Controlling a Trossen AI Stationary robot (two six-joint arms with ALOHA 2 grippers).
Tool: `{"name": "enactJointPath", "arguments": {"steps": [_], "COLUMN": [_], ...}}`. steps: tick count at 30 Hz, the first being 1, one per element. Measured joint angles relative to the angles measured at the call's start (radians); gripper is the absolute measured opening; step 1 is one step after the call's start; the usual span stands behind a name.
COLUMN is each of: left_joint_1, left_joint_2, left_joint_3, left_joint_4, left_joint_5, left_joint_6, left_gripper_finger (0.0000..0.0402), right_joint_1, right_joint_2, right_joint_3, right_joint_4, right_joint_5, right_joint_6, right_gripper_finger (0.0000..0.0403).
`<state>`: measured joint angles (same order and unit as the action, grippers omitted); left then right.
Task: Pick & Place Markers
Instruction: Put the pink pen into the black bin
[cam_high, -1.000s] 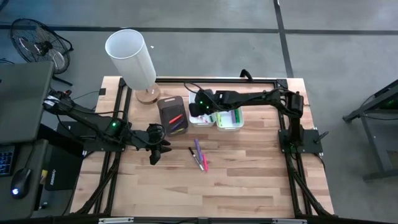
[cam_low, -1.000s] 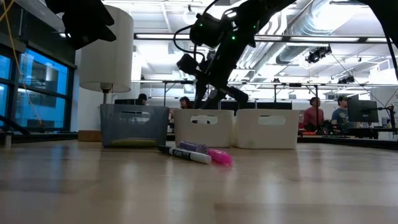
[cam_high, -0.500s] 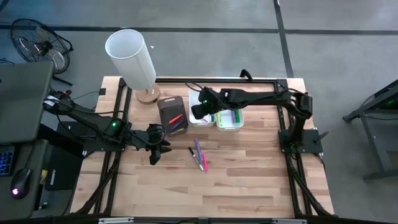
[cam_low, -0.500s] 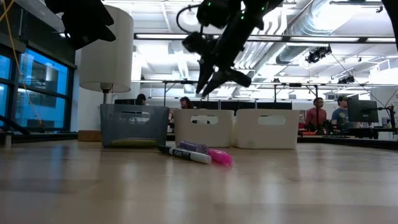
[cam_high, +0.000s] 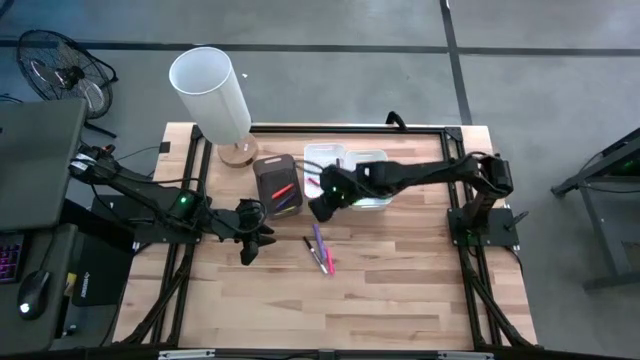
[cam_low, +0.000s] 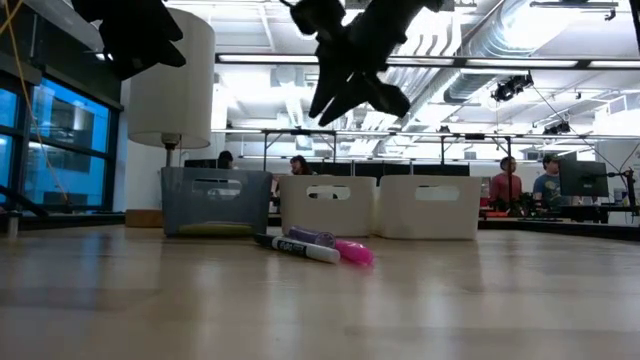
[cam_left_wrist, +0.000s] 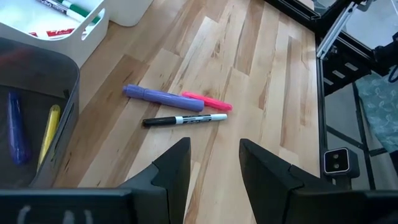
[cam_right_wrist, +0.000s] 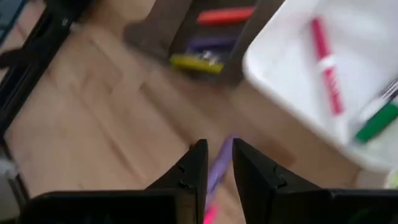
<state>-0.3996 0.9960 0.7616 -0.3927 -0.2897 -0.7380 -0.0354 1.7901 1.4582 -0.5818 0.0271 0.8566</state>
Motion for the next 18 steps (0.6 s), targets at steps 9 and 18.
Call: {"name": "enactJointPath", "arguments": {"steps": [9,18], "left_joint_1": [0.0,0.0], "left_joint_2": [0.0,0.0], "left_joint_3": [0.0,0.0], "left_joint_4": [0.0,0.0], "left_joint_5": [0.0,0.024], "left_joint_6": [0.0,0.008], "left_gripper_finger": [0.0136,0.0136], "right_joint_1": [0.139,0.229], "right_joint_2": [0.003,0.037], "right_joint_3": [0.0,0.0], "right_joint_4": [-0.092,-0.121], "right_joint_5": [0.0,0.033], "right_joint_6": [0.142,0.204], "right_gripper_finger": [0.0062,0.0067]}}
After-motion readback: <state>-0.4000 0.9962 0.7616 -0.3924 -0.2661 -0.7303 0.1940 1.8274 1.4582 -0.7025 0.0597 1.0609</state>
